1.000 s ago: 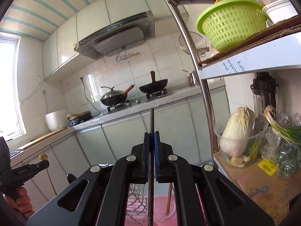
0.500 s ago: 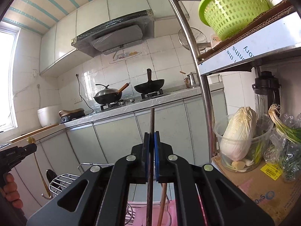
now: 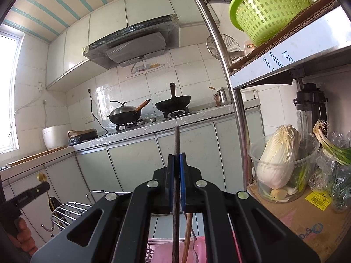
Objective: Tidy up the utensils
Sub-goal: 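Lift the gold spoon and dark chopstick and carry them toward the pink cup, then insert the gold spoon with the left gripper while the right inserts the chopstick, then open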
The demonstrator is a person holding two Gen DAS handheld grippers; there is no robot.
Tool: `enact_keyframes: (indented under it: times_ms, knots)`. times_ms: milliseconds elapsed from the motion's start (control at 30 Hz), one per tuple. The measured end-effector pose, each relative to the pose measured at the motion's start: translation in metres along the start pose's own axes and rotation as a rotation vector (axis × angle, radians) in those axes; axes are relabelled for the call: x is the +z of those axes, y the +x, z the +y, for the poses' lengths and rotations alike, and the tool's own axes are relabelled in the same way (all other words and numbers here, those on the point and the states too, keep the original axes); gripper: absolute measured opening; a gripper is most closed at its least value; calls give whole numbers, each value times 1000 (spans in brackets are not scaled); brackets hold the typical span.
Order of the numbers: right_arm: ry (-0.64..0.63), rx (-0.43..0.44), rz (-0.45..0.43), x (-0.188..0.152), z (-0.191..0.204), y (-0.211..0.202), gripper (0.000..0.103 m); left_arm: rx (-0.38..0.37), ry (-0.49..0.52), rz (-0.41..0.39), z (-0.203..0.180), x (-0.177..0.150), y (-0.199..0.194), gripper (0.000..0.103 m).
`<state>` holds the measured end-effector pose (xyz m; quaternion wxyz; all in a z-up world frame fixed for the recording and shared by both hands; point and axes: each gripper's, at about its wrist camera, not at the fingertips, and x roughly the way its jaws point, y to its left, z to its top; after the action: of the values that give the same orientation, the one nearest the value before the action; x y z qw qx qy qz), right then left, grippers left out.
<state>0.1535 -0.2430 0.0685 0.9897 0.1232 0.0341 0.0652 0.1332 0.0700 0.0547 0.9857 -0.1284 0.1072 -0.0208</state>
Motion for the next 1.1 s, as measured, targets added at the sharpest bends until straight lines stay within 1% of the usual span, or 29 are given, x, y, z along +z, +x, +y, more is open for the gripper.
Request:
enact_keyframes:
  times_ms: [67,133,367,533,733,767,900,967,1000,1033,1067,1100]
  knots:
    - [-6,8,8,3,2,3,5,4,16,9,-1,-9,-2,1]
    - [-7,17,22,1,3,3,5,-3,11,24,1,-17,-5,1]
    - [33,11,112,-29,-2,-10,5,-11,-31,110,13,-41,-5,1]
    - [84,-2,198,-48,-11,-13,5,-13,-101,186,27,-49,5,1]
    - [139,-9,320,-65,-21,-3,5,-20,-154,254,36,-55,14,2]
    - [145,-10,333,-66,-22,0,5,-28,-167,267,38,-55,15,2]
    - [180,-4,406,-68,-26,8,6,-24,-207,300,41,-54,16,8]
    - [184,-1,444,-67,-27,11,7,-25,-230,306,43,-52,14,20]
    - [179,-3,449,-66,-26,11,9,-26,-243,307,45,-51,12,24]
    - [181,0,457,-65,-26,10,18,-25,-253,305,47,-49,10,30]
    - [185,7,460,-65,-26,8,24,-29,-261,301,49,-48,6,35]
    - [190,8,457,-64,-27,5,34,-31,-264,296,50,-46,3,36]
